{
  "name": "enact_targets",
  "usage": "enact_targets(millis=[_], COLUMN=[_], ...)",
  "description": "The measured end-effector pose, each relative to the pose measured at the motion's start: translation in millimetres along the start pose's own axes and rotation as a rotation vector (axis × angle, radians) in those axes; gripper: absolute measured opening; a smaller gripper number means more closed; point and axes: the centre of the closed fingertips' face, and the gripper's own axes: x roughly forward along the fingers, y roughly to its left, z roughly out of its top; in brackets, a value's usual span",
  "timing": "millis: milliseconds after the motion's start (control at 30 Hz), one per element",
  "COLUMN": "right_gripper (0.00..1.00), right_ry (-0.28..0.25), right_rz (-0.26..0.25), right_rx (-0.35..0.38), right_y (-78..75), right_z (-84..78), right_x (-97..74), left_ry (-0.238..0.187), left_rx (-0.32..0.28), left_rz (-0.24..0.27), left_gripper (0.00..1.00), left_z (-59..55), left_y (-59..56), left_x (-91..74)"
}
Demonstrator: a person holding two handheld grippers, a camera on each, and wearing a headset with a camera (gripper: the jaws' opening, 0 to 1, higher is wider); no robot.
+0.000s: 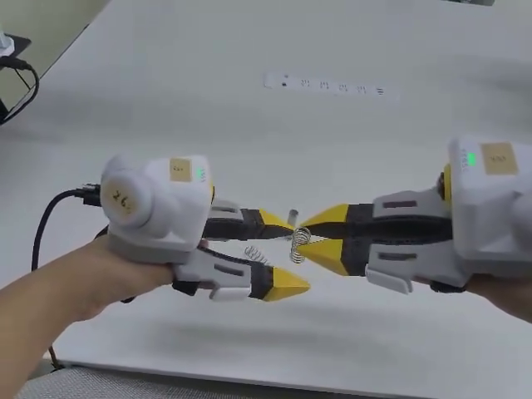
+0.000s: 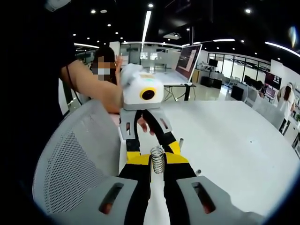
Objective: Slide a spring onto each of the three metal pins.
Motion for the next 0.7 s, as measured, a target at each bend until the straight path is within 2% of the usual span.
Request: enact_targets(millis=[200,367,533,600,700], right_gripper=[0.06,0.06,0.06,0.06,0.06], right_ry=[0.000,-0.002,-0.002,-0.002,0.000], right_rz=[-0.008,-0.010,-0.017,-0.023,-0.028], right_rx=[-0.006,-0.007,-0.009,-0.009,-0.011], right_y=[-2.6,-3.8,-6.6,-8.3,-9.5], right_z=[0.9,2.2,3.3,2.7,2.3], right_x=[-0.1,0.4,-1.4,-2.3,-3.5], left_ry=[0.014,0.012,0.036,0.011,0.006], left_rx=[0.005,0.012,0.009,-0.023,-0.038], left_rz=[0.035,0.084,0.127,0.159,0.206], left_gripper=[0.45,0.57,0.64,0.67,0.70], left_z=[-3.7,-5.5,-14.5,-14.7,-19.9], left_y=[6.6,15.5,24.5,30.7,39.6], left_x=[-9.2,-18.2,-29.0,-35.9,-47.6])
